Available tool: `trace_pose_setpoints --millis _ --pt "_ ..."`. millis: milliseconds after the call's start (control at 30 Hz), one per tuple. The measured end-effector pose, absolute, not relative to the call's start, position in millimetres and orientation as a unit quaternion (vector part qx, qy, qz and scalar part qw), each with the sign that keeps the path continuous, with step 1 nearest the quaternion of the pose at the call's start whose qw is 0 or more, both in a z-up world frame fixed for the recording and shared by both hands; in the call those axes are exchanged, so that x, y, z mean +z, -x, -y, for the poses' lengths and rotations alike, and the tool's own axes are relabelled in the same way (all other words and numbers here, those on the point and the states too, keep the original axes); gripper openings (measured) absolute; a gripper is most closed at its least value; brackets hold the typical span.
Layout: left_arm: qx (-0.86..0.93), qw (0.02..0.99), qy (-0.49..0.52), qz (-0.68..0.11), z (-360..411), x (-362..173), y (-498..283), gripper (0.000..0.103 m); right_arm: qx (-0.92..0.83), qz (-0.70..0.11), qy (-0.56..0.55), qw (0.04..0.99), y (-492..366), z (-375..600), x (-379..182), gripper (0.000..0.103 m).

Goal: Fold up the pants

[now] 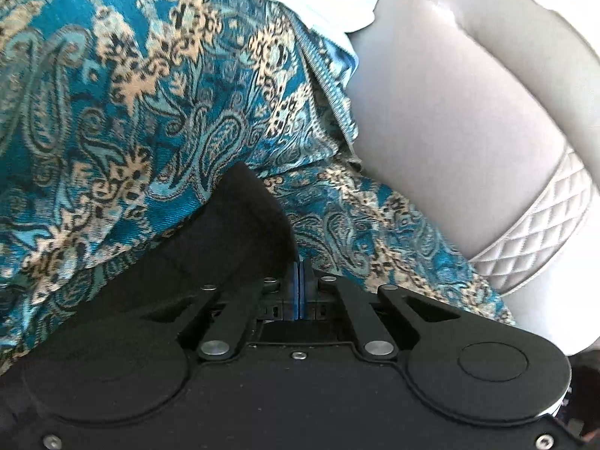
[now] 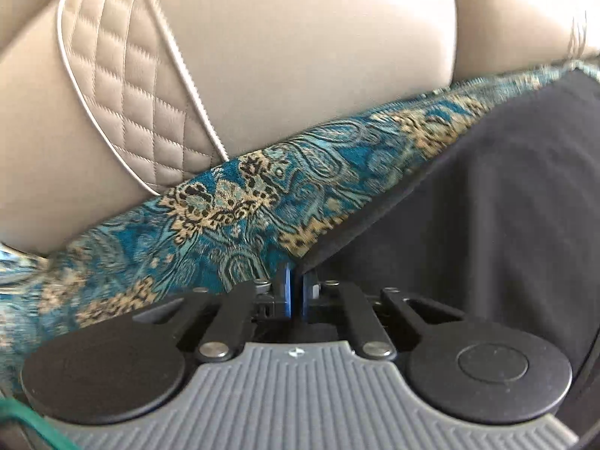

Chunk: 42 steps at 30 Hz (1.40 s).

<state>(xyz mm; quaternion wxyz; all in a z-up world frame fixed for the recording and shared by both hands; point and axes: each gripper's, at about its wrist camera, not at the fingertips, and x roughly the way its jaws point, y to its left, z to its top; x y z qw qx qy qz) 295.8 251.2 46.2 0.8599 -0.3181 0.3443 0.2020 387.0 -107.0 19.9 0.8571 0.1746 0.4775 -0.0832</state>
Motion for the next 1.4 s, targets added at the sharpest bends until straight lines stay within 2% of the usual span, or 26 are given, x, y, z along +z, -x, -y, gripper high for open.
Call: trace_pose_setpoints --millis 267,433,800,1067,1267,1300,1367,1400 --pt "0.17 0.892 0.298 -0.294 -232 77 -228 0.002 0.009 -0.367 -0.237 0.9 -278 153 44 0.008" --pt "0.157 0.903 0.292 -0.274 -219 82 -173 0.002 0.034 -0.32 -0.238 0.917 -207 174 45 0.009" --pt "0.195 0.87 0.338 -0.301 -210 51 -66 0.002 0.031 -0.295 -0.184 0.937 -82 176 12 0.01" --pt "0.215 0.876 0.308 -0.302 -203 39 -30 0.002 0.042 -0.296 -0.149 0.943 -37 175 -4 0.012" --pt "0.203 0.88 0.318 -0.29 -208 36 -27 0.015 0.045 -0.295 -0.145 0.943 -32 170 -10 0.012" --pt "0.201 0.878 0.326 -0.286 -211 35 -27 0.019 0.045 -0.296 -0.144 0.943 -32 170 -10 0.012" --pt "0.203 0.872 0.341 -0.286 -215 32 -34 0.035 0.046 -0.296 -0.142 0.943 -32 171 -12 0.012" --pt "0.203 0.869 0.346 -0.289 -218 28 -37 0.036 0.047 -0.297 -0.14 0.943 -33 171 -12 0.012"
